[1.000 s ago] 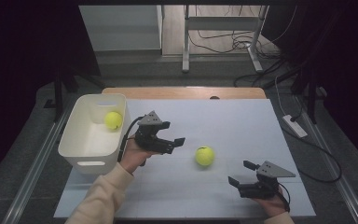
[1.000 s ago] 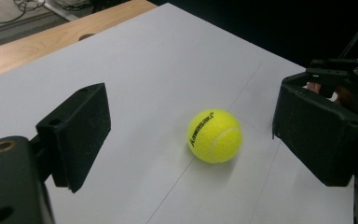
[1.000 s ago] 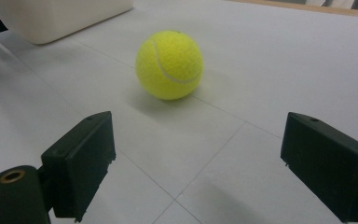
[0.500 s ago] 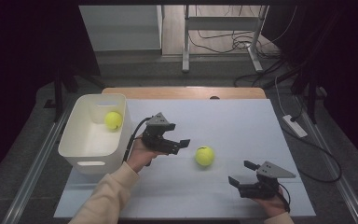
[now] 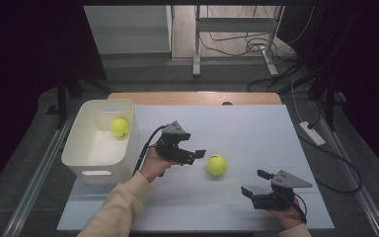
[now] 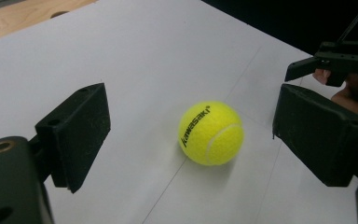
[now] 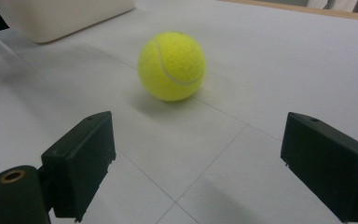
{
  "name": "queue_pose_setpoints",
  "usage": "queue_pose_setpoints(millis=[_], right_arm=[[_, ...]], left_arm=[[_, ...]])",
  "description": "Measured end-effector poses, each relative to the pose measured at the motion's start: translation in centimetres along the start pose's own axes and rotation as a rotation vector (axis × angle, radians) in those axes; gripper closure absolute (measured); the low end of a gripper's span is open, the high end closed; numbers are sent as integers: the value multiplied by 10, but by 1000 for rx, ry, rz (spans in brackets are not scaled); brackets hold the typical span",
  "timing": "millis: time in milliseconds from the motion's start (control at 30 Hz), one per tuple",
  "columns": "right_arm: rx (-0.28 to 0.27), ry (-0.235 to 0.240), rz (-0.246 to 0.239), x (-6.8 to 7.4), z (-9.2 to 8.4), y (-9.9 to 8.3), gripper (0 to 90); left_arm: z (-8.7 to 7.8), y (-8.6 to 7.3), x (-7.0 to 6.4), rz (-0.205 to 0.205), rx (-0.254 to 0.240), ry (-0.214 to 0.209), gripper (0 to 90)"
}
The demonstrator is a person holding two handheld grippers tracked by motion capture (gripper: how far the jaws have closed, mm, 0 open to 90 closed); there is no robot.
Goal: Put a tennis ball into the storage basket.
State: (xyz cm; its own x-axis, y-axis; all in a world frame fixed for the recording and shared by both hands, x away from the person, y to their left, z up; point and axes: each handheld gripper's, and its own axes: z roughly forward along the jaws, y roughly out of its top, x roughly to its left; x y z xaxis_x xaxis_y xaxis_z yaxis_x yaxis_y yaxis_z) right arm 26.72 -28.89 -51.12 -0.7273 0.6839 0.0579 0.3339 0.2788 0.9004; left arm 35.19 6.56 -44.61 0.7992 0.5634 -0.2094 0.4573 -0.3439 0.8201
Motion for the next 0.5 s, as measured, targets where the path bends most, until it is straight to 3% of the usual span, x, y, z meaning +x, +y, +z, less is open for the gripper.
queue_pose_setpoints(millis=[500], right_arm=[[1,-2,-5,0,0,0,103]], left_arm=[[23,-2,-3,11,48,-28,114]])
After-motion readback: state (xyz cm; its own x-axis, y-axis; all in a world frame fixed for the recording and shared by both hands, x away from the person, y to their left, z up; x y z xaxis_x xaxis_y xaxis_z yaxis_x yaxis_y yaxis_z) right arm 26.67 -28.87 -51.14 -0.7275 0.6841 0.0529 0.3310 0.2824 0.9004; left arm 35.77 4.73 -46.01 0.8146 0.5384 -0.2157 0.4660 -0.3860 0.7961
